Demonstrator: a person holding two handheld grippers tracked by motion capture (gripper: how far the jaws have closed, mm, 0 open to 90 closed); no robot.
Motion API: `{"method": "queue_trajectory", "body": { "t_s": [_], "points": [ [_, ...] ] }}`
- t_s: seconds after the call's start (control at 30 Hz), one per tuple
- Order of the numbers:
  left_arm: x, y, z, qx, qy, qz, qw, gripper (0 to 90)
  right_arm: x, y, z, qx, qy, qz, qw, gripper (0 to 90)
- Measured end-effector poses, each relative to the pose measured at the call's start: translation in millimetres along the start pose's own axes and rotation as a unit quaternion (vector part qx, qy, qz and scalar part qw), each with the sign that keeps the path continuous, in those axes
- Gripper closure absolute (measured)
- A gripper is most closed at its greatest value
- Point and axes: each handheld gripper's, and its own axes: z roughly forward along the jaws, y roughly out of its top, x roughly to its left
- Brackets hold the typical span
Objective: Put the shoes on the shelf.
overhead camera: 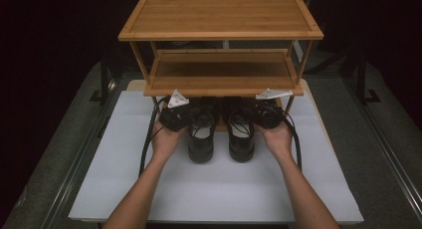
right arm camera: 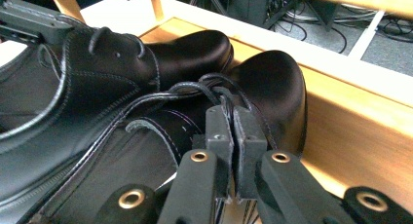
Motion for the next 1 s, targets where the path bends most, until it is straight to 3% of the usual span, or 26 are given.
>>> {"method": "queue_trajectory", "body": {
  "t_s": [0.2,0.43,0.57,0.67,0.77,0.87,1.0],
  "points": [
    [4.7,-0.5,13.6,-0.014,0.015,-0.010,0.9997,88.0,-0.7,3.9,10.8,-0.009,-0.007,0.004,0.9999,87.1],
    [2.7,-5.2,20.7,-0.004,0.015,-0.004,0.9999,87.7,0.2,0.7,18.4,-0.001,-0.007,0.002,1.0000,86.9],
    [2.3,-6.3,19.9,0.000,0.000,0.002,1.0000,85.9,0.9,-2.7,19.4,-0.001,-0.004,0.001,1.0000,86.0],
    [1.0,-7.0,17.7,0.006,-0.016,0.006,0.9998,80.8,2.2,-4.7,17.9,-0.002,0.003,0.004,1.0000,80.6],
    [2.1,-9.1,17.0,0.010,-0.017,0.006,0.9998,71.1,2.9,-4.4,15.3,0.004,0.006,0.003,1.0000,70.1],
    [7.0,-10.9,12.7,0.005,-0.030,-0.011,0.9995,58.7,1.2,-5.6,10.9,0.003,0.007,0.010,0.9999,59.6],
    [10.6,-12.5,3.2,0.009,-0.043,-0.016,0.9989,43.5,-0.2,-8.9,2.2,0.004,0.016,0.011,0.9998,48.2]
  ]
}}
